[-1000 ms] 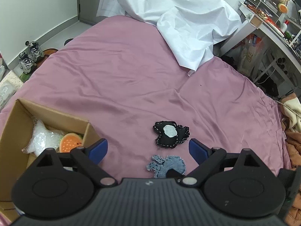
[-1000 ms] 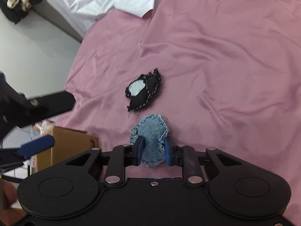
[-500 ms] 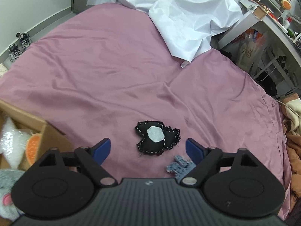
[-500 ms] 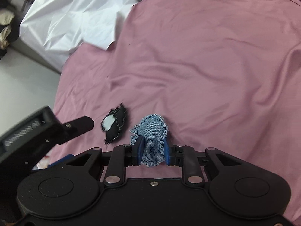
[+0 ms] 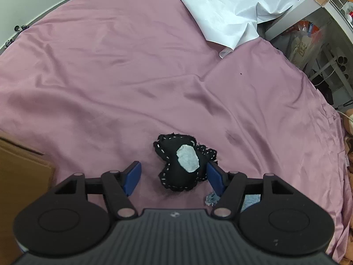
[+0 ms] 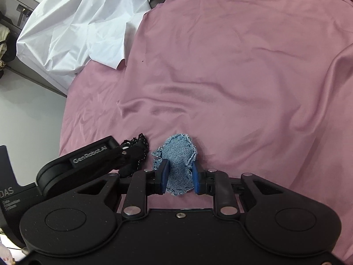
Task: Organize soft objects
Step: 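Close the right gripper on the denim plush while the left grasps the black plush, then carry the black plush with the left gripper while the right carries the denim plush to the box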
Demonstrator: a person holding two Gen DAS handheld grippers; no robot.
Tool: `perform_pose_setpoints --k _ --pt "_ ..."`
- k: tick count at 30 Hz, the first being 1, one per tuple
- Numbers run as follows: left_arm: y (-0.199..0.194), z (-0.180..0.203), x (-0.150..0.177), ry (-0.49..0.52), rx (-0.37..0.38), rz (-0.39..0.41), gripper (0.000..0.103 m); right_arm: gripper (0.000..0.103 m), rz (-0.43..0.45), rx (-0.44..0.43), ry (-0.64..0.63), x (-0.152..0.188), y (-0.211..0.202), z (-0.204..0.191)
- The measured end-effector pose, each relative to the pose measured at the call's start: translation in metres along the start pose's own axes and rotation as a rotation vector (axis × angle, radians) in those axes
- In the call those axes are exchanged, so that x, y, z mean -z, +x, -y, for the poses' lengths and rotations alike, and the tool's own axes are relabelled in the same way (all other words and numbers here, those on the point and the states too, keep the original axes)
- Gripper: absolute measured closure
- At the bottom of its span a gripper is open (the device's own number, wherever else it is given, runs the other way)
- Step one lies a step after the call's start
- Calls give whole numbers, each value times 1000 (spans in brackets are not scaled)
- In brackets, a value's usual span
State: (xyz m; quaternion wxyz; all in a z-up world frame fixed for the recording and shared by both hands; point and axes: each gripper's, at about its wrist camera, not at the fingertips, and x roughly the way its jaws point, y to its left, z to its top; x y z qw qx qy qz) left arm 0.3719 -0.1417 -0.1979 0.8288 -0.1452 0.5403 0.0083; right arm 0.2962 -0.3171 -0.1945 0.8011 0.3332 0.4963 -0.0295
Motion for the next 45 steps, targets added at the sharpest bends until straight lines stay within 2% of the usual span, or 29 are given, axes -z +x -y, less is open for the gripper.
perform_pose_setpoints --k 4,8,11,18,23,26,40,45 --pt "2 5 -1 12 -2 17 39 81 -4 -1 1 0 -1 0" --pt "0 11 -1 37 26 20 77 81 -2 -6 -8 0 -2 -1" --pt "-6 10 -1 36 36 31 85 81 -2 -9 -7 -1 -2 -1" --pt "-34 3 -1 40 27 76 86 84 34 -20 -68 0 -12 -12" --pt "-59 -6 0 28 14 116 86 97 34 -51 -91 0 -17 -18" --pt "-75 -12 1 22 12 134 86 99 39 -71 -100 -1 -20 -20" --pt "-133 -40 9 -17 11 203 86 100 33 -95 -45 -5 -25 -10" --pt "-148 -50 9 -33 3 222 86 100 27 -137 11 -10 -32 1"
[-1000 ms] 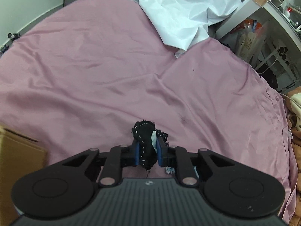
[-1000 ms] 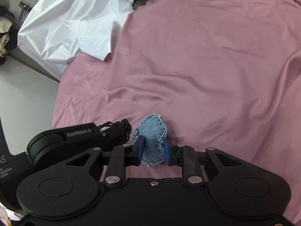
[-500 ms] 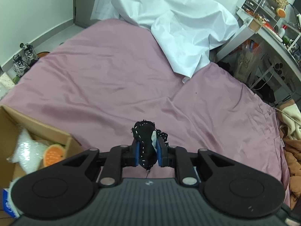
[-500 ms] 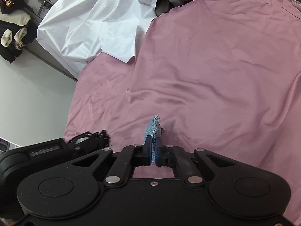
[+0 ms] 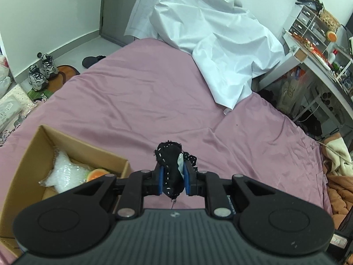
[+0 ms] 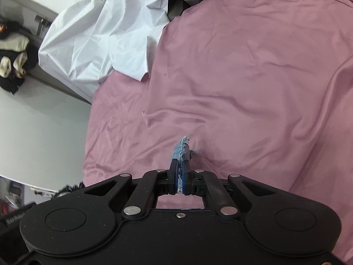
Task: Organize soft objects
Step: 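Carry the black plush with the left gripper while the right carries the denim plush to the box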
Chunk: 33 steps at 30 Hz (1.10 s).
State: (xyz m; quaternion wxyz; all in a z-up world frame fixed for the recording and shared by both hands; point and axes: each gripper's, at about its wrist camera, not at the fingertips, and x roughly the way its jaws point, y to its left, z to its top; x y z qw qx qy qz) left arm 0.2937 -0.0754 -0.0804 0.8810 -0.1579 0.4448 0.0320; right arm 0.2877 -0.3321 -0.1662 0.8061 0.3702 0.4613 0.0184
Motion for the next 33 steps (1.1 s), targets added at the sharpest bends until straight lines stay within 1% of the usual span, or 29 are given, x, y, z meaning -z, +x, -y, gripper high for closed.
perform_pose_setpoints --k 4,10,19,22,26,33 --pt "-13 -9 -4 -15 2 18 86 100 -8 -20 20 0 -1 3" --pt "-26 -31 -10 -48 1 39 86 100 -17 -26 9 2 3 -2" --pt "-41 -72 -13 -97 -23 57 86 100 0 -79 -83 12 -8 -31" --pt "-43 -83 -13 -108 -28 62 86 100 -15 -88 -87 14 -8 -34" --pt "-43 -99 -11 -124 -43 54 86 100 -21 -139 -126 19 -17 -48" --pt "-41 -121 -8 -129 -62 33 86 100 -4 -264 -246 32 -44 -95"
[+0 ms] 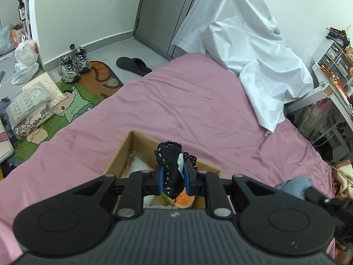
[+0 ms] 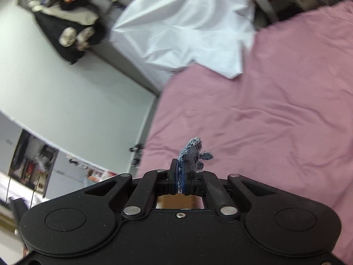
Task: Organize soft objects
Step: 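Carry the black plush with the left gripper while the right carries the denim plush to the box, then open the left gripper over the box while the right releases the denim plush inside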
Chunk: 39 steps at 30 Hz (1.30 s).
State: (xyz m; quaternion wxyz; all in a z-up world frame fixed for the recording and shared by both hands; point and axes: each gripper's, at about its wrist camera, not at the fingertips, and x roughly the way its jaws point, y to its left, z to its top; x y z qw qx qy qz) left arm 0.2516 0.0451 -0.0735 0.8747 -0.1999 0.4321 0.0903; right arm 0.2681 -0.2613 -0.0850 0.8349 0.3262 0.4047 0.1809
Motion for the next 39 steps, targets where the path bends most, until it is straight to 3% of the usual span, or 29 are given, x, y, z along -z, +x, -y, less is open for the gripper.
perform_pose_setpoints --k 16,18,23,31,35,39 --pt "4 -46 22 -15 -52 -82 82 100 -100 -109 -157 32 22 -61" --pt "3 -49 23 -16 -39 -86 77 100 -110 -118 -179 38 27 -67" --pt "1 -52 27 -11 -27 -93 55 100 -121 -130 -217 51 36 -81" --pt "-8 -60 29 -13 -40 -93 47 100 -107 -162 -236 64 47 -92" --pt "-15 -60 31 4 -53 -87 38 82 -104 -204 -241 69 55 -96" --pt "-22 -57 32 16 -46 -87 29 72 -129 -226 -236 72 51 -94"
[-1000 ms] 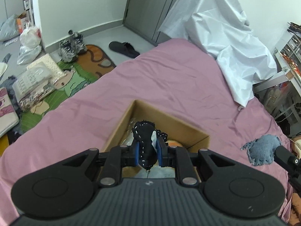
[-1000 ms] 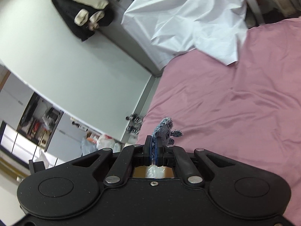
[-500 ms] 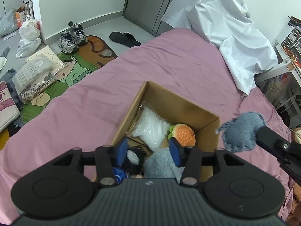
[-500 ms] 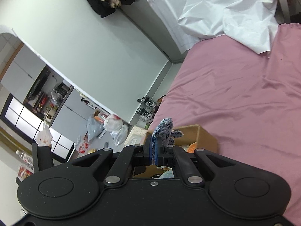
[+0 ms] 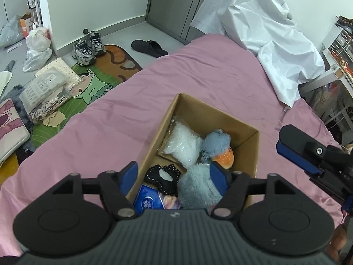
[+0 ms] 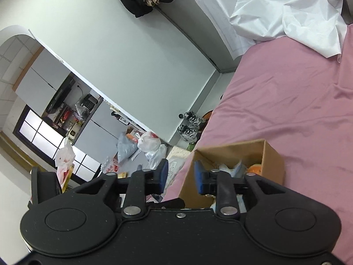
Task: Organize soft objects
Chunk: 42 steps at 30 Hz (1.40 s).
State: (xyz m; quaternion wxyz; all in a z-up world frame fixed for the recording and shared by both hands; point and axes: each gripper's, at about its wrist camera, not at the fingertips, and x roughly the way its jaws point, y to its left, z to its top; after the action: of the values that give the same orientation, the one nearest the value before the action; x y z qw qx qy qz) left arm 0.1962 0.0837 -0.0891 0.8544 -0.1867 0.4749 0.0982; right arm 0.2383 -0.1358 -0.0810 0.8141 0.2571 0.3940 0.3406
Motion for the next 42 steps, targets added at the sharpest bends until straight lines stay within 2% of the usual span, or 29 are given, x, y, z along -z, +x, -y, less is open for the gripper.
perform_pose_setpoints --k 2,4,10,14,19,23,27,29,39,42 --pt "-5 2 1 5 -10 4 26 58 3 -2 -1 -1 -7 0" --pt "-11 3 2 3 -12 8 25 51 11 0 -3 -1 -13 0" --pt "-31 9 5 13 -12 37 21 46 5 17 19 0 -37 2" --pt "-43 15 8 19 -12 58 17 34 -1 49 -23 4 -53 -3" --pt "-54 22 14 38 -6 62 14 33 -19 110 -58 7 -65 -3" --pt "-63 26 20 60 -9 72 10 22 0 164 -93 11 -79 -5" --pt "-72 25 29 73 1 88 6 19 4 217 -101 17 -91 -4" --pt "-75 25 34 74 5 88 1 14 14 250 -112 19 -96 -5" --pt "-90 18 61 74 14 102 0 0 61 308 -125 38 -125 -12" --pt "-96 16 66 69 22 109 0 0 68 327 -119 42 -131 -11"
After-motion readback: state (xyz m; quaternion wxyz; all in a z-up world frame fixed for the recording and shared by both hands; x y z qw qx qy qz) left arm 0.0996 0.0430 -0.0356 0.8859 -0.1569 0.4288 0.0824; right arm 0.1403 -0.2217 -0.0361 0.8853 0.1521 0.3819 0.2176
